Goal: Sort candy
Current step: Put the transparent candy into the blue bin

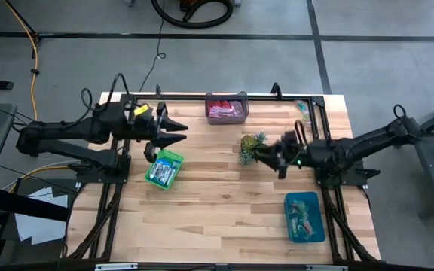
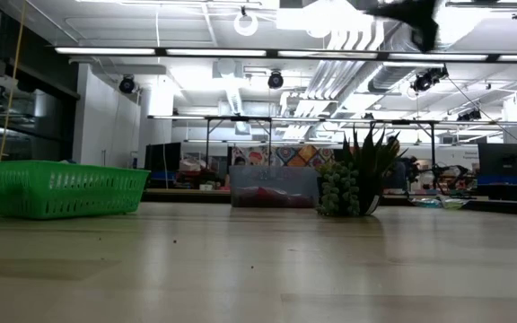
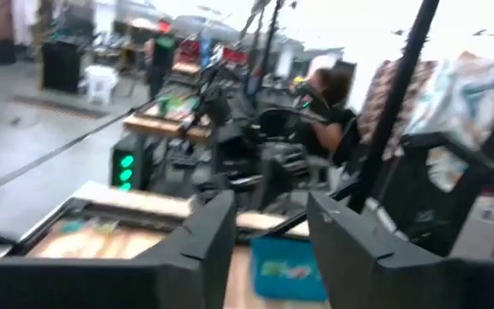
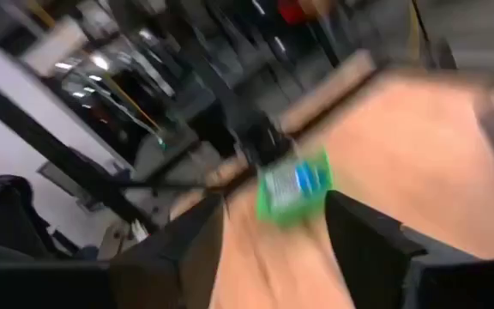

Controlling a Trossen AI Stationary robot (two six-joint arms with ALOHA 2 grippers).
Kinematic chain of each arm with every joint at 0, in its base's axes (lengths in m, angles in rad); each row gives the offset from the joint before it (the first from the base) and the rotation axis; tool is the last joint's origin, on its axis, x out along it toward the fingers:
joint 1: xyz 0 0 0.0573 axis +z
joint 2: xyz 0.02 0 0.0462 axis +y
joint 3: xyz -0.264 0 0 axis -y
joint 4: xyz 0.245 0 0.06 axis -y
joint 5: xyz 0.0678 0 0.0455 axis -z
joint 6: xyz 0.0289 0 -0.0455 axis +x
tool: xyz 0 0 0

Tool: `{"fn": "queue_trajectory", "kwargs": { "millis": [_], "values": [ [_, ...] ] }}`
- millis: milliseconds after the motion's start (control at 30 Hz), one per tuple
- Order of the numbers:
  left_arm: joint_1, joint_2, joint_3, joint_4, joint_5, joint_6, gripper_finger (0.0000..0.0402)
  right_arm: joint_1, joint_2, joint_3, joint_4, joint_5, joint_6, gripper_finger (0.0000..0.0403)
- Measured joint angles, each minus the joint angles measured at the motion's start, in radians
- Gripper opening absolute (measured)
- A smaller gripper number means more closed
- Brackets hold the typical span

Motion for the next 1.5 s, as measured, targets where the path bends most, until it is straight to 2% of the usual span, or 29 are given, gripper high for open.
{"fn": "queue_trajectory", "kwargs": {
  "millis": [67, 133, 267, 300, 367, 433, 533, 667, 767, 1000, 1200, 1400, 1500],
  "values": [
    [-0.025, 0.014, 0.0, 0.038, -0.001, 0.007, 0.011, -0.074, 0.015, 0.019, 0.112, -0.069, -0.159, 0.0187],
    [-0.044, 0.032, 0.0, 0.067, -0.004, 0.011, 0.0082, -0.139, 0.019, 0.054, 0.144, -0.134, -0.272, 0.0156],
    [-0.063, 0.07, 0.0, 0.102, -0.008, 0.018, 0.0016, -0.239, 0.017, 0.146, 0.09, -0.255, -0.409, 0.0064],
    [-0.066, 0.08, 0.0, 0.105, -0.013, 0.018, 0.0008, -0.259, 0.015, 0.171, 0.069, -0.293, -0.432, 0.0035],
    [-0.067, 0.097, 0.0, 0.105, -0.041, 0.027, 0.0008, -0.292, 0.015, 0.225, 0.024, -0.375, -0.467, 0.001],
    [-0.067, 0.107, -0.001, 0.107, -0.063, 0.05, 0.0004, -0.313, 0.015, 0.28, -0.046, -0.441, -0.488, 0.0016],
    [-0.046, 0.104, -0.051, 0.168, -0.066, 0.072, 0.0001, -0.322, 0.015, 0.361, -0.181, -0.474, -0.523, 0.0007],
    [-0.002, 0.035, -0.2, 0.27, -0.068, 0.026, 0.0001, -0.322, 0.015, 0.449, -0.354, -0.475, -0.57, 0.0005],
    [0.029, -0.053, -0.33, 0.34, -0.088, -0.021, 0.0, -0.322, 0.013, 0.483, -0.411, -0.477, -0.575, 0.0002],
    [0.055, -0.255, -0.589, 0.472, -0.166, -0.105, 0.0, -0.322, -0.013, 0.476, -0.451, -0.481, -0.547, 0.0001],
    [0.043, -0.357, -0.766, 0.608, -0.197, -0.173, 0.0, -0.322, -0.034, 0.475, -0.51, -0.481, -0.512, 0.0],
    [0.043, -0.417, -0.907, 0.723, -0.218, -0.247, 0.0, -0.322, -0.073, 0.475, -0.588, -0.476, -0.477, 0.0],
    [0.043, -0.442, -0.915, 0.664, -0.227, -0.268, 0.0, -0.322, -0.1, 0.474, -0.657, -0.461, -0.454, 0.0]
  ]
}}
